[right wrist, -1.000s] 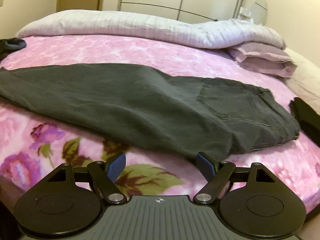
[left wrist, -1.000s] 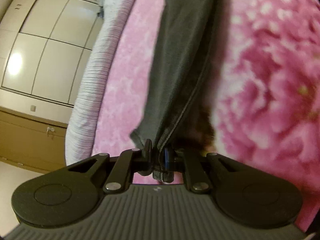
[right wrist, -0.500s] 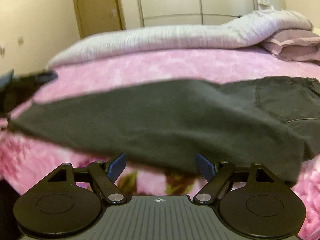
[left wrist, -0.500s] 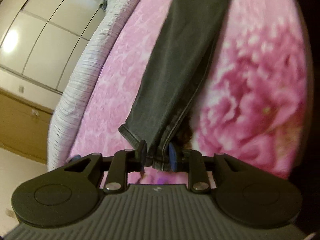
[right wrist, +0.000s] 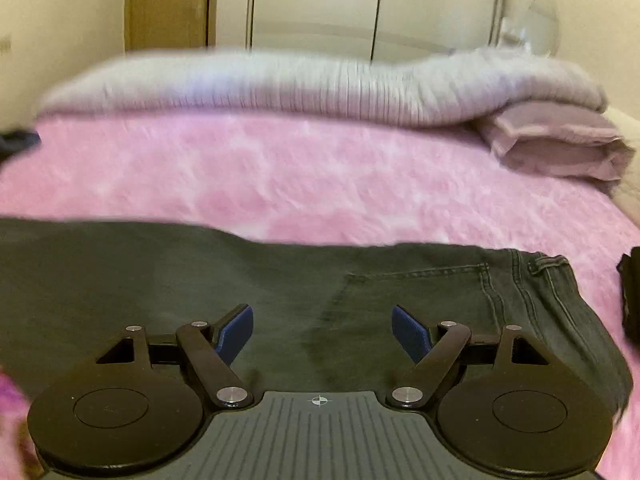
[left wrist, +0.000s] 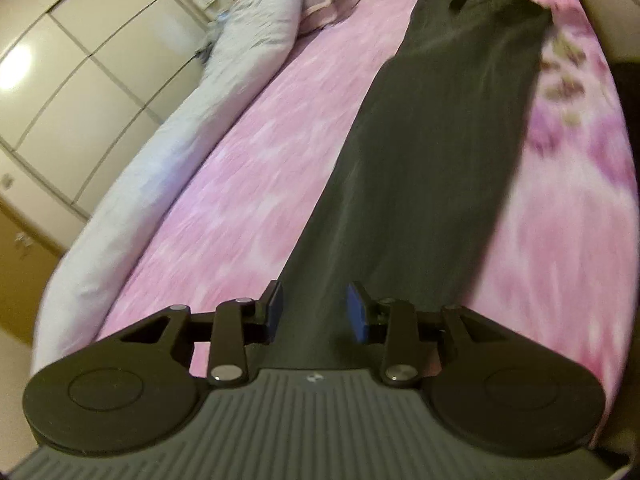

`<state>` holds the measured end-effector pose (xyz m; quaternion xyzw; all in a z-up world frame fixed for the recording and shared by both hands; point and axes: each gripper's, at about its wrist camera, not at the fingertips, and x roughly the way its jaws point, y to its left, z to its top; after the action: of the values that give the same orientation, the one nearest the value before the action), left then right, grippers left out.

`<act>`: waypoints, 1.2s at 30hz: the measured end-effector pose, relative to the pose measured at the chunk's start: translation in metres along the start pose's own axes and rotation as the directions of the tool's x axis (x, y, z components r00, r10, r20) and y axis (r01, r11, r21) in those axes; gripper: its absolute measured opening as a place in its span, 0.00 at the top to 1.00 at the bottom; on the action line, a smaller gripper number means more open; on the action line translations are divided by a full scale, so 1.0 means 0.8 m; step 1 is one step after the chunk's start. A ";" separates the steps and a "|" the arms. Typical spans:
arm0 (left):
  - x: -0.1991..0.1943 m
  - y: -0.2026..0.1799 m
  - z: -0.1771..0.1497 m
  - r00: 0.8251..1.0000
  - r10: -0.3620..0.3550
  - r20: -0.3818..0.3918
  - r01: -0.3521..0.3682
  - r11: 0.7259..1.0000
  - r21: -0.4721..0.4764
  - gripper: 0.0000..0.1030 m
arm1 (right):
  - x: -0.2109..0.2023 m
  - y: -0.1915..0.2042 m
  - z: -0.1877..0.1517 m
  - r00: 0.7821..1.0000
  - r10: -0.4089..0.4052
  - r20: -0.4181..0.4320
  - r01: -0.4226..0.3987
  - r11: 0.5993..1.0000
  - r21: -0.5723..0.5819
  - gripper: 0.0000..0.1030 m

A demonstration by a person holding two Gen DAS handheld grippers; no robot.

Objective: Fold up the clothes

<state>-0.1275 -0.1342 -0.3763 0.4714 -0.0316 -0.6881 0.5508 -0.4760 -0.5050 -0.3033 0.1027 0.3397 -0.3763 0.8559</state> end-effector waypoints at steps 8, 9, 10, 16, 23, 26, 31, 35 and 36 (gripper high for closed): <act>0.127 -0.037 0.103 0.987 -0.139 0.083 0.134 0.989 0.063 0.69 | 0.117 -0.078 0.025 0.993 -0.049 -0.107 0.050 0.999 0.009 0.32; 0.139 -0.039 0.112 0.985 -0.148 0.086 0.143 0.988 0.063 0.69 | 0.127 -0.089 0.029 0.993 -0.061 -0.099 0.064 0.998 0.029 0.32; 0.149 -0.038 0.120 0.984 -0.156 0.086 0.151 0.987 0.057 0.69 | 0.130 -0.092 0.033 0.993 -0.064 -0.103 0.067 0.997 0.026 0.33; 0.189 -0.029 0.159 0.972 -0.213 0.098 0.218 0.975 -0.038 0.69 | 0.130 -0.101 0.044 0.990 -0.072 -0.123 0.072 0.997 -0.008 0.33; 0.237 -0.021 0.173 0.974 -0.219 0.062 0.224 0.971 -0.085 0.62 | 0.156 -0.112 0.050 0.990 -0.064 -0.127 0.062 0.998 -0.024 0.29; 0.239 -0.015 0.177 0.974 -0.222 0.044 0.226 0.969 -0.100 0.62 | 0.155 -0.122 0.058 0.990 -0.037 -0.133 0.040 0.999 0.022 0.29; 0.201 -0.027 0.186 0.979 -0.187 0.086 0.190 0.981 -0.038 0.66 | 0.093 -0.103 0.054 0.997 -0.031 -0.072 0.035 0.998 0.054 0.29; 0.193 -0.054 0.197 0.964 -0.245 0.104 0.247 0.969 -0.009 0.66 | 0.048 -0.071 0.025 0.998 0.024 -0.064 -0.019 0.998 0.065 0.29; 0.202 -0.063 0.197 0.964 -0.252 0.082 0.252 0.968 0.009 0.66 | 0.050 -0.066 0.016 0.995 0.032 -0.090 -0.026 0.998 0.058 0.29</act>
<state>-0.2639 -0.3166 -0.4167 0.4423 0.0066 -0.7714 0.4574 -0.4875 -0.5705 -0.3159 0.1489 0.3657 -0.3683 0.8417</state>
